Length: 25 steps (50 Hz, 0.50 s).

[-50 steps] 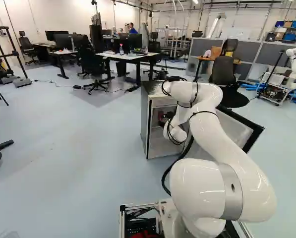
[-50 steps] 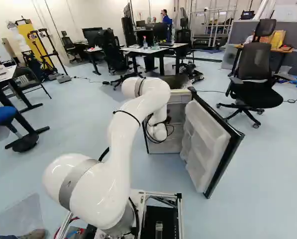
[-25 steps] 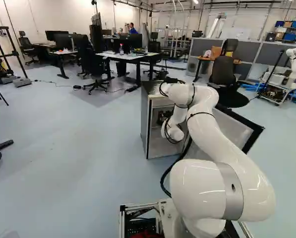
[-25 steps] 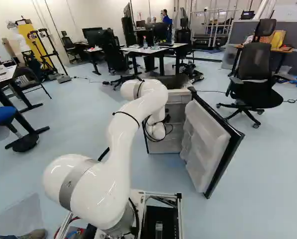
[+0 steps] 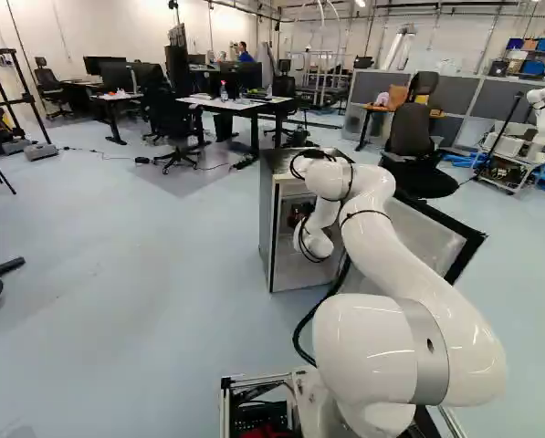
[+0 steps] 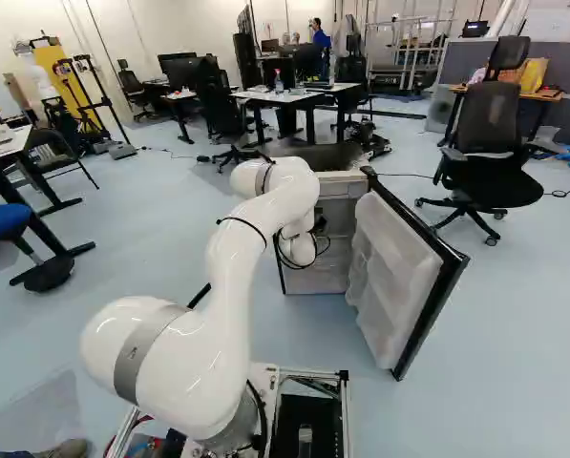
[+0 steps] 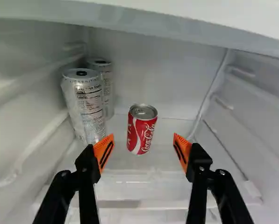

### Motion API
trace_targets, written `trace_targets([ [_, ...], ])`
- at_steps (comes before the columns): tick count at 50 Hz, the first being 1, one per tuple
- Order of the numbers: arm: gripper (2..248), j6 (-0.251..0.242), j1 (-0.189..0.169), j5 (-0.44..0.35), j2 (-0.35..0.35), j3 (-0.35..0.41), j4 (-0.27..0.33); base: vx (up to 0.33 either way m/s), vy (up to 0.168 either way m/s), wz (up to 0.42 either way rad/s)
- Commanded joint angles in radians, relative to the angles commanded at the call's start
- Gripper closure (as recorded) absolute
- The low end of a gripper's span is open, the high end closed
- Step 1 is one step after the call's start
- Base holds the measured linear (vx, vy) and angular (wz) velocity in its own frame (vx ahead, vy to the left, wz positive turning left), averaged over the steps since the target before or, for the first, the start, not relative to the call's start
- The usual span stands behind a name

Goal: Grab a drink from the fridge

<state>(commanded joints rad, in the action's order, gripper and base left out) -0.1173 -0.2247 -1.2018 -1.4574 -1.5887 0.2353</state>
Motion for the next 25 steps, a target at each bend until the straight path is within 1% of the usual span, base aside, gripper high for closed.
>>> trace_targets([
  [25, 65, 0.0, 0.009, 0.0, -0.057, -0.102, 0.0, 0.0, 0.0, 0.0],
])
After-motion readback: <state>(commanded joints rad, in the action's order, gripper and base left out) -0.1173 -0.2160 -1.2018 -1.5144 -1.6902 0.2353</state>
